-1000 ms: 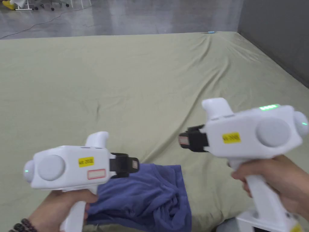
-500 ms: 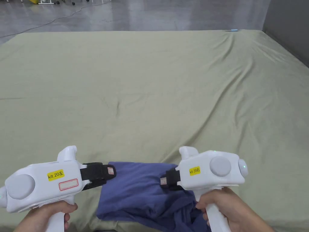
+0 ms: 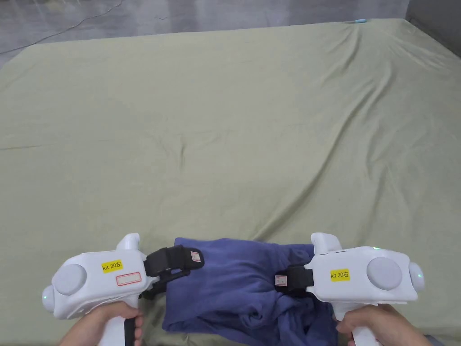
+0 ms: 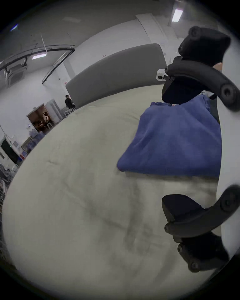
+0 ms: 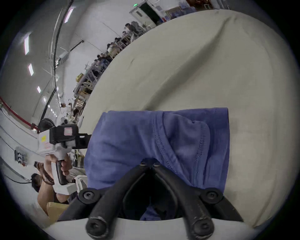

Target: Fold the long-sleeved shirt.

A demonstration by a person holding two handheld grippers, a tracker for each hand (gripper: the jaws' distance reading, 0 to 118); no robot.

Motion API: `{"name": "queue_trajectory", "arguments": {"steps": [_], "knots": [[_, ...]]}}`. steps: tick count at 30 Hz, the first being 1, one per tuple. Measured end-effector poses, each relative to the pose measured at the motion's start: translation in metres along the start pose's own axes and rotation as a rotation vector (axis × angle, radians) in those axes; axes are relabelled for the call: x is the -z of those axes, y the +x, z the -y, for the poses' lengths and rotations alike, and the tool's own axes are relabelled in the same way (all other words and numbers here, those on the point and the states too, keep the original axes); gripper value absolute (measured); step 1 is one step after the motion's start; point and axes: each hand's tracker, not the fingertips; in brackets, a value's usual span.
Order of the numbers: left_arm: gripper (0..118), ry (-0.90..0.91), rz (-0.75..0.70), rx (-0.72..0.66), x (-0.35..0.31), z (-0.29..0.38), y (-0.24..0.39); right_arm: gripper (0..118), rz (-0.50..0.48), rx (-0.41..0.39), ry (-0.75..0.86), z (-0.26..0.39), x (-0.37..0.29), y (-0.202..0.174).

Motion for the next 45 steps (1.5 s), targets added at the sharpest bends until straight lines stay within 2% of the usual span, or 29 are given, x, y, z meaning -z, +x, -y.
{"name": "queue_trajectory", "arguments": {"steps": [3, 6, 7, 8, 9, 10, 14, 16, 20, 24, 30, 32, 34, 36, 40, 42, 43, 44, 45], "knots": [[105, 0.024, -0.069, 0.094, 0.009, 0.001, 0.003, 0, -0.017, 0.018, -0.002, 0.000, 0.000, 0.003], [104, 0.042, -0.157, 0.204, 0.004, 0.006, 0.020, 0, -0.024, 0.021, -0.002, -0.001, 0.000, 0.003], [98, 0.058, -0.189, 0.252, 0.001, 0.007, 0.023, 0, -0.025, 0.023, -0.002, -0.001, 0.000, 0.004], [80, 0.053, -0.192, 0.267, 0.001, 0.007, 0.026, 0, -0.027, 0.025, -0.002, -0.001, 0.000, 0.004], [44, 0.056, -0.123, 0.223, -0.001, 0.007, 0.025, 0, -0.027, 0.027, -0.004, -0.001, 0.000, 0.003], [2, 0.043, -0.087, 0.204, -0.001, 0.007, 0.026, 0, -0.024, 0.026, -0.006, -0.001, 0.000, 0.003], [2, 0.135, -0.094, 0.220, -0.021, -0.002, 0.031, 0, 0.051, 0.015, -0.023, -0.007, -0.002, -0.015], [2, 0.160, -0.055, 0.184, -0.034, -0.014, 0.023, 0, 0.100, -0.031, -0.011, -0.009, -0.004, -0.038], [1, 0.191, -0.056, 0.198, -0.062, -0.027, 0.011, 0, 0.103, -0.126, 0.037, -0.018, -0.002, -0.087], [1, 0.257, -0.088, 0.188, -0.119, -0.050, -0.017, 0, 0.141, -0.287, 0.105, -0.031, 0.022, -0.154], [1, 0.356, -0.225, 0.222, -0.246, -0.100, -0.101, 0, 0.112, -0.521, 0.141, -0.037, 0.112, -0.271], [1, 0.390, -0.291, 0.238, -0.288, -0.116, -0.138, 0, 0.062, -0.550, 0.113, -0.035, 0.150, -0.304], [1, 0.423, -0.354, 0.251, -0.328, -0.131, -0.173, 0, -0.002, -0.545, 0.063, -0.030, 0.182, -0.334], [1, 0.448, -0.441, 0.208, -0.360, -0.142, -0.209, 0, -0.061, -0.546, 0.039, -0.024, 0.207, -0.356], [1, 0.450, -0.463, 0.065, -0.382, -0.146, -0.251, 0, -0.065, -0.570, 0.020, -0.014, 0.241, -0.378], [2, 0.462, -0.464, 0.058, -0.379, -0.141, -0.250, 0, -0.065, -0.583, 0.002, -0.015, 0.251, -0.380], [12, 0.487, -0.481, 0.066, -0.376, -0.137, -0.245, 0, -0.062, -0.586, 0.003, -0.015, 0.253, -0.380], [40, 0.493, -0.483, 0.081, -0.375, -0.134, -0.239, 0, -0.059, -0.590, 0.005, -0.017, 0.251, -0.379], [82, 0.513, -0.464, 0.098, -0.375, -0.132, -0.231, 0, -0.052, -0.592, 0.010, -0.018, 0.248, -0.378]]}}
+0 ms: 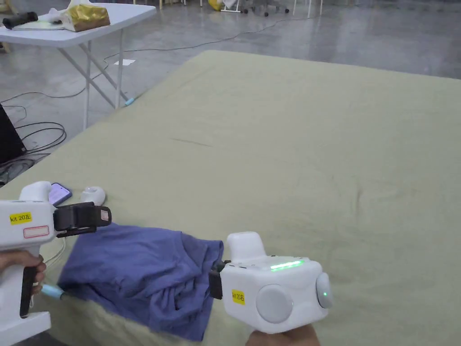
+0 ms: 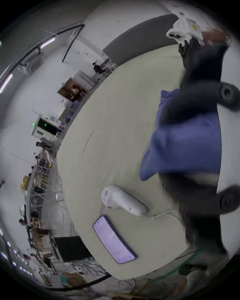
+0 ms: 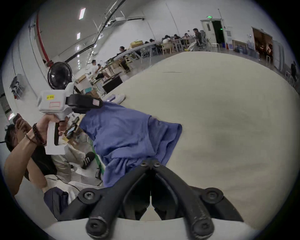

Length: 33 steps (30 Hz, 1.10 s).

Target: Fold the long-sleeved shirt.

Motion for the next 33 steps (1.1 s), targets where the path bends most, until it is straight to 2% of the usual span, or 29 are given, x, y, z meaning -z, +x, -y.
{"name": "queue_trajectory", "arguments": {"steps": [1, 4, 7, 8, 9, 10, 11, 13, 16, 18, 21, 25, 27, 30, 33], "knots": [[118, 0.025, 0.014, 0.005, -0.011, -0.002, 0.007, 0, 0.005, 0.003, 0.009, -0.001, -0.008, 0.003], [116, 0.070, 0.085, 0.018, -0.028, -0.003, 0.049, 0, 0.004, 0.019, 0.083, -0.005, -0.051, 0.018], [114, 0.152, 0.237, 0.076, -0.051, 0.008, 0.122, 0, 0.056, 0.012, 0.188, -0.010, -0.113, 0.036], [107, 0.195, 0.290, 0.117, -0.059, 0.015, 0.151, 0, 0.073, 0.012, 0.228, -0.012, -0.136, 0.044], [91, 0.214, 0.288, 0.159, -0.064, 0.020, 0.183, 0, 0.099, 0.013, 0.270, -0.014, -0.162, 0.052], [52, 0.221, 0.252, 0.182, -0.068, 0.023, 0.212, 0, 0.131, 0.012, 0.307, -0.015, -0.186, 0.059], [19, 0.225, 0.221, 0.213, -0.071, 0.027, 0.244, 0, 0.173, 0.002, 0.350, -0.015, -0.213, 0.065], [0, 0.277, 0.181, 0.265, -0.079, 0.037, 0.297, 0, 0.263, -0.010, 0.433, -0.015, -0.264, 0.078], [0, 0.359, 0.261, 0.297, -0.087, 0.052, 0.379, 0, 0.414, -0.026, 0.556, -0.008, -0.342, 0.096], [0, 0.430, 0.278, 0.400, -0.090, 0.060, 0.428, 0, 0.524, -0.036, 0.621, -0.001, -0.381, 0.107], [0, 0.499, 0.251, 0.448, -0.080, 0.067, 0.482, 0, 0.678, -0.040, 0.693, 0.009, -0.421, 0.125], [0, 0.622, 0.236, 0.423, -0.072, 0.093, 0.534, 0, 0.836, -0.050, 0.791, 0.031, -0.445, 0.153], [0, 0.649, 0.166, 0.456, -0.069, 0.116, 0.550, 0, 0.860, -0.027, 0.831, 0.049, -0.452, 0.164], [0, 0.656, 0.198, 0.433, -0.069, 0.159, 0.555, 0, 0.914, -0.036, 0.858, 0.080, -0.455, 0.171], [0, 0.678, 0.134, 0.463, -0.068, 0.194, 0.560, 2, 0.942, -0.020, 0.891, 0.106, -0.454, 0.175]]}}
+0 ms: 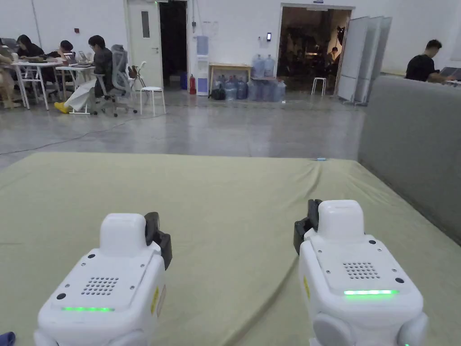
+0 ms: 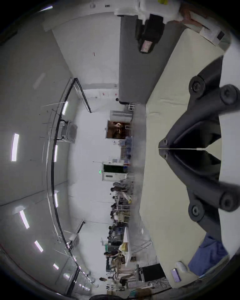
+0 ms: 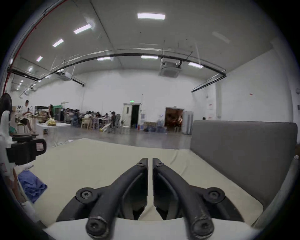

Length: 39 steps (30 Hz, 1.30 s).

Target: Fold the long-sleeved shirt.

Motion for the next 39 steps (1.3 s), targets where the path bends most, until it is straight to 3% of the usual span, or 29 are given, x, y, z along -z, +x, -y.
{"name": "queue_trajectory", "arguments": {"steps": [3, 6, 14, 28, 29, 30, 31, 32, 33, 34, 35, 39], "knots": [[0, 0.025, -0.004, 0.030, -0.018, 0.020, 0.011, 1, 0.004, 0.019, -0.009, 0.020, -0.016, 0.009], [0, 0.007, 0.000, 0.107, -0.027, 0.040, 0.019, 1, 0.018, -0.013, -0.032, 0.041, -0.029, 0.011], [0, -0.116, 0.021, 0.082, -0.023, 0.078, 0.019, 0, 0.022, -0.016, -0.071, 0.072, -0.038, 0.016], [1, -0.114, -0.004, 0.059, -0.026, 0.076, 0.011, 2, 0.021, -0.025, -0.103, 0.074, -0.037, 0.021], [15, -0.117, -0.026, 0.079, -0.026, 0.077, 0.012, 20, 0.015, -0.026, -0.110, 0.075, -0.034, 0.019], [32, -0.114, -0.029, 0.095, -0.025, 0.078, 0.013, 47, 0.017, -0.027, -0.126, 0.075, -0.033, 0.018], [51, -0.106, -0.036, 0.097, -0.026, 0.079, 0.012, 85, 0.027, -0.028, -0.129, 0.077, -0.032, 0.016], [66, -0.103, -0.036, 0.095, -0.026, 0.080, 0.011, 106, 0.052, -0.029, -0.121, 0.078, -0.032, 0.014], [88, -0.098, -0.036, 0.088, -0.025, 0.080, 0.010, 114, 0.066, -0.027, -0.107, 0.079, -0.032, 0.013], [112, -0.087, -0.033, 0.082, -0.026, 0.081, 0.010, 114, 0.063, -0.026, -0.107, 0.078, -0.032, 0.013], [118, -0.077, -0.029, 0.073, -0.028, 0.086, 0.010, 114, 0.063, -0.026, -0.106, 0.078, -0.032, 0.014], [118, -0.081, -0.025, 0.058, -0.027, 0.086, 0.008, 114, 0.096, -0.006, -0.012, 0.082, -0.031, 0.017]]}}
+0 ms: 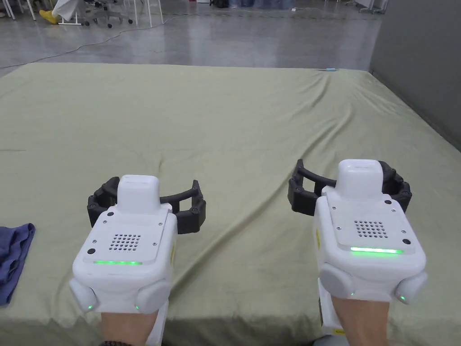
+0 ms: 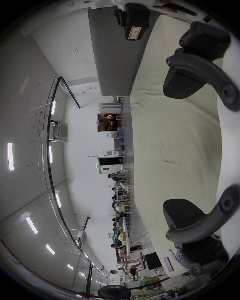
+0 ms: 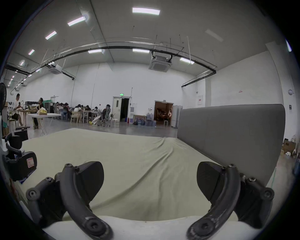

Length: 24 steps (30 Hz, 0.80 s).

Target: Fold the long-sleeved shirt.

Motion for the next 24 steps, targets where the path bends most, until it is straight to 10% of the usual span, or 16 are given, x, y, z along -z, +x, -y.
{"name": "queue_trajectory", "arguments": {"steps": [24], "knots": [[118, 0.012, 0.008, 0.018, -0.014, -0.003, 0.001, 114, -0.048, -0.041, -0.013, -0.003, -0.014, 0.002]]}}
